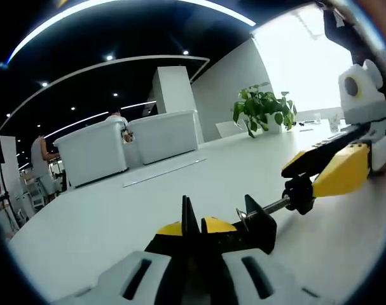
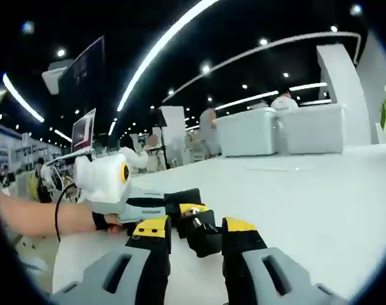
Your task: Clamp the fixed fixture on the desktop, loosen the retaining clip, secure it to the edge of the desk, and tighten the retaining clip.
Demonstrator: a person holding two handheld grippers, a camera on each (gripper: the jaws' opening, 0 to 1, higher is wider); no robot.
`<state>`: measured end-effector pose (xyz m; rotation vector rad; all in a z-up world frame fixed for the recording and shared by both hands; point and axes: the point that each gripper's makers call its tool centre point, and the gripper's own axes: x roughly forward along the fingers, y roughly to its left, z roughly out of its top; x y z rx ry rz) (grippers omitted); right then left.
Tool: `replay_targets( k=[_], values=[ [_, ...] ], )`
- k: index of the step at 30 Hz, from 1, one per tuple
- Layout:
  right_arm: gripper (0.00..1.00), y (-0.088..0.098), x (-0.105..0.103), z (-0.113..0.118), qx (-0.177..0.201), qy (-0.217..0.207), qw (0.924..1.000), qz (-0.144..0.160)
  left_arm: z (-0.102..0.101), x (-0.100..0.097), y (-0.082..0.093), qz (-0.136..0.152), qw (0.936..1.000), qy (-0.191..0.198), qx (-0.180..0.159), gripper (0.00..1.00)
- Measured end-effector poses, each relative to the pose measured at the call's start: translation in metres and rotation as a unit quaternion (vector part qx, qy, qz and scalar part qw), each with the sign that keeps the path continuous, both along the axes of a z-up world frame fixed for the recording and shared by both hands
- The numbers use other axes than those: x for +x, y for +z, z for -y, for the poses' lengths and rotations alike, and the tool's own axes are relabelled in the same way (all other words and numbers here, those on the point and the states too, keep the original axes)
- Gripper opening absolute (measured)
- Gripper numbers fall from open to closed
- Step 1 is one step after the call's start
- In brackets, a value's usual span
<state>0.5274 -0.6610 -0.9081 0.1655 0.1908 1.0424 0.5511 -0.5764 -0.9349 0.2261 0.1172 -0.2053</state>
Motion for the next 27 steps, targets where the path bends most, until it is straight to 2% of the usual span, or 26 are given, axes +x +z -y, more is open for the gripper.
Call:
replay_targets(
  k=[2, 5, 8, 10, 14, 15, 17, 18, 19, 21, 24, 25, 27],
  values=[
    [0.23, -0.007, 0.007, 0.003, 0.011, -0.007, 0.9986, -0.052, 0.000, 0.000, 0.000, 0.000, 1.0000, 0.000, 0.000, 0.07],
    [0.23, -0.012, 0.007, 0.000, 0.021, 0.000, 0.9954, -0.093, 0.000, 0.000, 0.000, 0.000, 1.0000, 0.000, 0.000, 0.07],
    [0.21, -0.012, 0.005, -0.002, 0.025, 0.006, 0.9946, -0.101, 0.000, -0.001, 0.000, 0.000, 1.0000, -0.001, 0.000, 0.07],
    [0.20, -0.012, 0.002, -0.002, 0.022, 0.008, 0.9959, -0.088, 0.000, 0.000, 0.000, -0.001, 1.0000, -0.001, -0.001, 0.07],
    [0.20, -0.008, -0.004, -0.004, -0.016, 0.008, 0.9998, 0.001, 0.000, 0.000, 0.000, -0.001, 1.0000, 0.000, -0.001, 0.07],
    [0.20, -0.007, -0.004, -0.005, -0.025, 0.007, 0.9995, 0.020, 0.000, 0.000, 0.000, -0.001, 1.0000, 0.000, -0.001, 0.07],
    [0.20, -0.005, -0.007, -0.006, -0.058, 0.005, 0.9948, 0.084, 0.000, -0.001, 0.000, -0.001, 1.0000, 0.001, -0.001, 0.07],
    [0.20, -0.004, -0.008, -0.008, -0.085, 0.004, 0.9875, 0.133, 0.000, -0.001, 0.000, -0.001, 1.0000, 0.001, -0.001, 0.07],
    [0.20, -0.003, -0.009, -0.009, -0.102, 0.002, 0.9813, 0.163, 0.000, 0.000, 0.000, -0.001, 1.0000, 0.002, -0.001, 0.07],
    [0.20, -0.002, -0.013, -0.011, -0.144, -0.003, 0.9617, 0.233, 0.000, -0.001, 0.000, -0.001, 1.0000, 0.002, -0.001, 0.07],
    [0.21, -0.003, -0.016, -0.013, -0.179, -0.011, 0.9425, 0.282, -0.001, -0.001, 0.000, -0.001, 1.0000, 0.003, -0.001, 0.07],
    [0.20, -0.003, -0.014, -0.013, -0.186, -0.011, 0.9384, 0.291, -0.001, -0.001, 0.000, -0.001, 1.0000, 0.003, -0.001, 0.07],
    [0.21, -0.004, -0.014, -0.014, -0.190, -0.011, 0.9353, 0.298, -0.001, -0.001, 0.000, -0.002, 1.0000, 0.003, -0.002, 0.07]
  ],
)
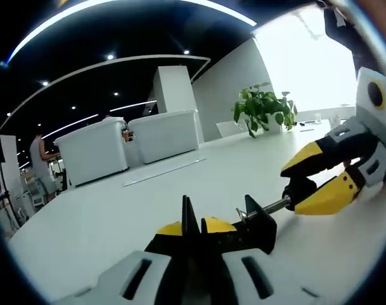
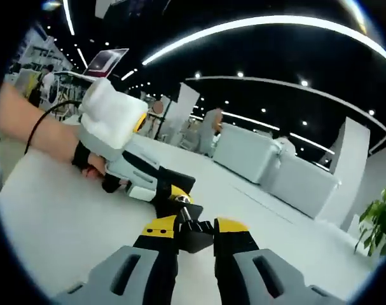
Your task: Clamp the fixed fixture on the desktop, loosen the retaining clip, secure it to the edge of the desk, and tighten the retaining clip.
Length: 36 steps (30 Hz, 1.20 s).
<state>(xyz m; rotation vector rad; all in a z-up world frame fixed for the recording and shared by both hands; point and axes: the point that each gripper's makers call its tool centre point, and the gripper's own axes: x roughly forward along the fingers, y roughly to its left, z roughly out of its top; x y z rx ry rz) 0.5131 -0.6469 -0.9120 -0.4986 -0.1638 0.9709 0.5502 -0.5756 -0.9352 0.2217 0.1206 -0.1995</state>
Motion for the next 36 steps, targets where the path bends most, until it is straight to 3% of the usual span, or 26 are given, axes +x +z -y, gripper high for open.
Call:
replay_targets(
  k=[3, 6, 10, 12, 15, 17, 19, 21, 25, 29, 32, 36],
  values=[
    [0.21, 0.001, -0.002, -0.002, -0.044, 0.004, 0.9966, 0.069, 0.000, 0.000, 0.000, 0.000, 1.0000, -0.001, 0.000, 0.07],
    [0.21, -0.002, -0.002, -0.004, -0.073, 0.000, 0.9918, 0.105, 0.000, 0.000, 0.000, 0.000, 1.0000, -0.001, -0.001, 0.07],
    [0.21, -0.002, -0.001, -0.003, -0.074, 0.000, 0.9914, 0.108, 0.000, 0.000, 0.000, 0.000, 1.0000, 0.000, 0.000, 0.07],
    [0.21, -0.001, 0.000, -0.002, -0.064, 0.002, 0.9936, 0.093, 0.000, 0.000, 0.000, 0.000, 1.0000, 0.000, 0.000, 0.07],
    [0.22, -0.001, 0.000, -0.002, -0.037, 0.008, 0.9985, 0.038, 0.000, 0.000, 0.000, 0.000, 1.0000, -0.001, 0.000, 0.07],
    [0.27, 0.003, -0.003, -0.003, 0.018, 0.021, 0.9990, -0.035, 0.001, 0.000, 0.000, 0.000, 1.0000, -0.002, 0.000, 0.07],
    [0.34, 0.006, -0.006, -0.004, 0.080, 0.041, 0.9888, -0.120, 0.001, 0.000, 0.000, 0.001, 1.0000, -0.002, 0.001, 0.07],
    [0.37, 0.007, -0.003, 0.000, 0.110, 0.042, 0.9784, -0.170, 0.001, 0.000, 0.000, 0.000, 1.0000, -0.002, 0.000, 0.07],
    [0.27, 0.012, 0.010, 0.011, 0.159, 0.016, 0.9642, -0.211, 0.001, 0.000, 0.000, 0.001, 1.0000, -0.002, 0.001, 0.07],
    [0.26, 0.005, 0.015, 0.014, 0.182, 0.005, 0.9441, -0.275, 0.001, 0.000, 0.000, 0.000, 1.0000, -0.002, 0.001, 0.07],
    [0.26, -0.001, 0.016, 0.009, 0.175, 0.012, 0.9401, -0.292, 0.001, 0.000, 0.000, 0.000, 1.0000, -0.002, 0.001, 0.07],
    [0.26, -0.005, 0.012, 0.007, 0.167, 0.012, 0.9402, -0.297, 0.001, 0.000, 0.000, 0.001, 1.0000, -0.002, 0.001, 0.07]
  ],
)
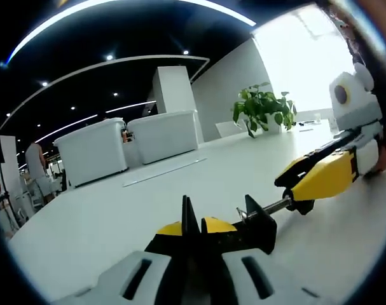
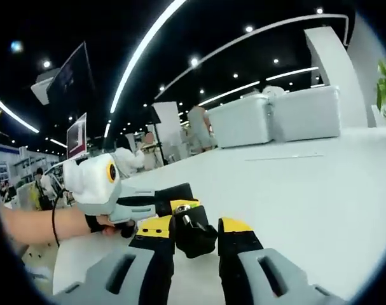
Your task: Clamp the fixed fixture on the desktop, loosen the retaining clip, secure it to the edge of the desk, and tighten the retaining clip.
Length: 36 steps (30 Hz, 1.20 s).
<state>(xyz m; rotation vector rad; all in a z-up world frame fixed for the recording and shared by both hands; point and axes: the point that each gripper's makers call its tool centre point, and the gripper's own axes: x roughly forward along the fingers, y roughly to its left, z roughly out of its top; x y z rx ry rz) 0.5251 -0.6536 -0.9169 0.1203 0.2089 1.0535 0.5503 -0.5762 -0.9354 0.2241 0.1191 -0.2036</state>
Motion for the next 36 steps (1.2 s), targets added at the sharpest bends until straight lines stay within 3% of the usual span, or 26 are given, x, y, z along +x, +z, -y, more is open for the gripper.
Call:
replay_targets(
  k=[3, 6, 13, 16, 18, 19, 22, 23, 26, 27, 28, 36],
  values=[
    [0.26, -0.001, -0.001, 0.000, 0.002, 0.000, 1.0000, -0.006, 0.000, 0.000, 0.000, 0.000, 1.0000, 0.000, 0.000, 0.07],
    [0.26, 0.000, -0.003, -0.001, -0.005, 0.000, 0.9999, 0.010, 0.000, 0.000, 0.000, 0.000, 1.0000, 0.000, 0.000, 0.07],
    [0.26, 0.002, -0.003, -0.003, -0.060, -0.005, 0.9922, 0.110, 0.000, 0.000, 0.000, 0.000, 1.0000, 0.001, 0.000, 0.07],
    [0.26, 0.003, -0.008, -0.005, -0.102, -0.002, 0.9780, 0.182, 0.000, 0.000, 0.001, 0.001, 1.0000, 0.001, 0.001, 0.07],
    [0.26, 0.004, -0.010, -0.007, -0.140, 0.003, 0.9582, 0.249, 0.000, 0.000, 0.001, 0.001, 1.0000, 0.001, 0.001, 0.07],
    [0.26, 0.003, -0.011, -0.008, -0.150, 0.003, 0.9524, 0.266, 0.000, 0.000, 0.001, 0.001, 1.0000, 0.001, 0.001, 0.07],
    [0.26, 0.000, -0.011, -0.009, -0.158, 0.005, 0.9490, 0.273, 0.000, 0.000, 0.001, 0.001, 1.0000, 0.001, 0.001, 0.07],
    [0.26, 0.000, -0.011, -0.009, -0.167, 0.004, 0.9441, 0.284, 0.000, 0.000, 0.001, 0.001, 1.0000, 0.001, 0.001, 0.07],
    [0.26, -0.003, -0.011, -0.010, -0.215, 0.000, 0.9127, 0.347, 0.000, 0.000, 0.001, 0.001, 1.0000, 0.001, 0.001, 0.07],
    [0.26, -0.003, -0.011, -0.010, -0.222, -0.003, 0.9088, 0.353, 0.000, 0.000, 0.001, 0.001, 1.0000, 0.001, 0.001, 0.07],
    [0.26, -0.004, -0.010, -0.011, -0.227, -0.003, 0.9058, 0.358, 0.000, 0.000, 0.001, 0.001, 1.0000, 0.001, 0.001, 0.07],
    [0.26, -0.003, -0.008, -0.010, -0.228, -0.006, 0.9042, 0.361, -0.001, 0.000, 0.001, 0.001, 1.0000, 0.002, 0.001, 0.07]
  ],
)
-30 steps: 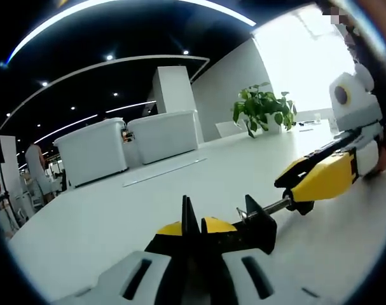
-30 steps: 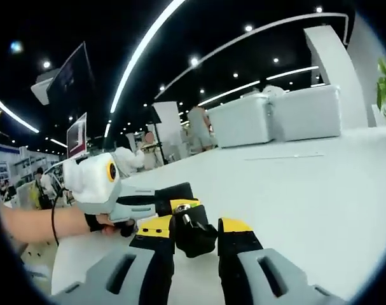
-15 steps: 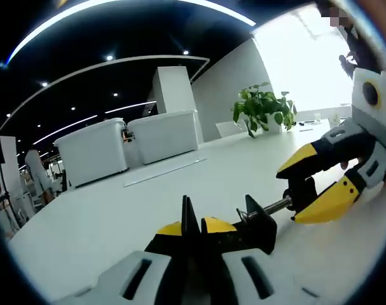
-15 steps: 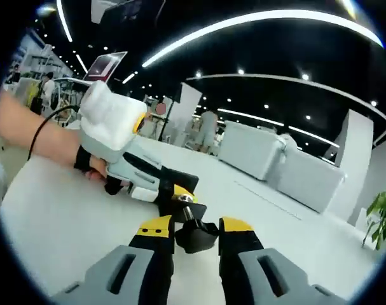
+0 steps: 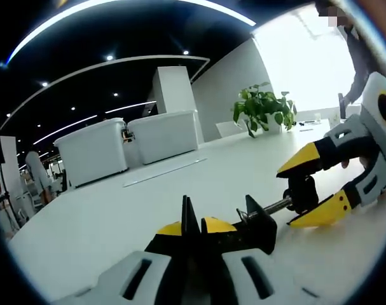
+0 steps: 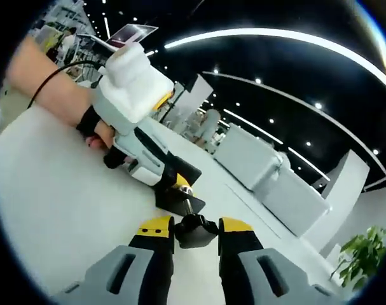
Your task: Clamp the fixed fixture on the desktop, loosen the retaining clip, secure it to the edge of the desk, and tighten the retaining clip.
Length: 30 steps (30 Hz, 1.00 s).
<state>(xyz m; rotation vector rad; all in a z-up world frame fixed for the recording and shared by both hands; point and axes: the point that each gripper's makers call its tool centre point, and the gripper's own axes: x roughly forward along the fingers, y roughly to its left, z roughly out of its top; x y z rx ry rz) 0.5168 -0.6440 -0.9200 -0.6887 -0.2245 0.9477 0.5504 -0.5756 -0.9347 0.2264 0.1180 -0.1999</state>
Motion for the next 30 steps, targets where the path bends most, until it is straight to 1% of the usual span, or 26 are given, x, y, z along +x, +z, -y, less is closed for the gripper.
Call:
replay_targets(
  k=[2, 3, 4, 5, 6, 7, 9, 10, 11, 12, 13, 14, 15, 17, 18, 19, 20, 21, 22, 27, 29, 30],
  values=[
    [0.27, 0.001, 0.001, 0.000, 0.002, 0.001, 1.0000, -0.007, 0.000, 0.000, 0.000, 0.000, 1.0000, 0.000, 0.000, 0.07],
    [0.27, 0.001, -0.002, 0.000, 0.021, 0.007, 0.9988, -0.045, 0.000, 0.000, 0.000, -0.001, 1.0000, 0.000, -0.001, 0.07],
    [0.27, 0.003, -0.004, 0.000, 0.041, 0.011, 0.9967, -0.069, 0.000, 0.000, 0.000, -0.001, 1.0000, -0.001, 0.000, 0.07],
    [0.27, 0.005, -0.002, 0.001, 0.079, 0.011, 0.9901, -0.116, 0.000, 0.000, 0.000, -0.001, 1.0000, -0.001, -0.001, 0.07],
    [0.28, 0.007, -0.003, 0.004, 0.105, 0.014, 0.9820, -0.157, 0.000, 0.000, 0.000, -0.001, 1.0000, -0.001, -0.001, 0.07],
    [0.29, 0.010, -0.004, 0.004, 0.128, 0.020, 0.9732, -0.190, 0.000, 0.000, 0.001, -0.001, 1.0000, -0.001, -0.001, 0.07],
    [0.30, 0.012, 0.000, 0.007, 0.176, 0.023, 0.9505, -0.255, 0.000, 0.000, 0.001, -0.001, 1.0000, -0.001, 0.000, 0.07],
    [0.30, 0.014, 0.001, 0.009, 0.202, 0.024, 0.9355, -0.289, 0.000, 0.000, 0.001, -0.001, 1.0000, -0.001, 0.000, 0.07],
    [0.30, 0.013, 0.003, 0.011, 0.218, 0.022, 0.9244, -0.313, 0.000, 0.000, 0.001, 0.000, 1.0000, -0.001, 0.000, 0.07],
    [0.29, 0.012, 0.002, 0.013, 0.224, 0.020, 0.9182, -0.326, 0.000, 0.000, 0.001, -0.001, 1.0000, -0.001, 0.000, 0.07],
    [0.29, 0.013, 0.004, 0.015, 0.232, 0.017, 0.9146, -0.331, -0.001, 0.000, 0.001, 0.000, 1.0000, -0.001, 0.000, 0.07],
    [0.28, 0.014, 0.009, 0.018, 0.252, 0.010, 0.9040, -0.345, -0.001, 0.000, 0.001, -0.001, 1.0000, 0.000, 0.000, 0.07],
    [0.27, 0.015, 0.011, 0.020, 0.261, 0.006, 0.8982, -0.353, -0.001, 0.001, 0.001, 0.000, 1.0000, 0.000, 0.000, 0.07],
    [0.23, 0.013, 0.018, 0.024, 0.279, -0.007, 0.8822, -0.379, -0.001, 0.001, 0.001, 0.000, 1.0000, 0.000, 0.000, 0.07],
    [0.22, 0.011, 0.019, 0.025, 0.284, -0.011, 0.8757, -0.391, -0.001, 0.001, 0.001, 0.000, 1.0000, 0.000, 0.000, 0.07],
    [0.22, 0.011, 0.019, 0.023, 0.285, -0.005, 0.8711, -0.399, -0.001, 0.001, 0.001, 0.000, 1.0000, 0.000, 0.000, 0.07],
    [0.22, 0.011, 0.018, 0.022, 0.286, -0.003, 0.8697, -0.402, -0.001, 0.001, 0.001, 0.000, 1.0000, 0.000, 0.000, 0.07],
    [0.22, 0.011, 0.017, 0.021, 0.284, 0.001, 0.8702, -0.403, -0.002, 0.001, 0.001, 0.000, 1.0000, 0.000, 0.000, 0.07],
    [0.22, 0.009, 0.014, 0.017, 0.274, 0.006, 0.8735, -0.402, -0.002, 0.001, 0.001, 0.000, 1.0000, 0.000, 0.000, 0.07],
    [0.20, 0.009, 0.007, 0.012, 0.262, 0.017, 0.8812, -0.393, -0.002, 0.001, 0.001, 0.000, 1.0000, 0.001, -0.001, 0.07],
    [0.20, 0.008, 0.006, 0.011, 0.246, 0.018, 0.8954, -0.370, -0.002, 0.001, 0.001, -0.001, 1.0000, 0.000, -0.001, 0.07],
    [0.20, 0.006, 0.005, 0.010, 0.234, 0.017, 0.9044, -0.356, -0.002, 0.001, 0.001, -0.001, 1.0000, 0.000, -0.001, 0.07]
  ],
)
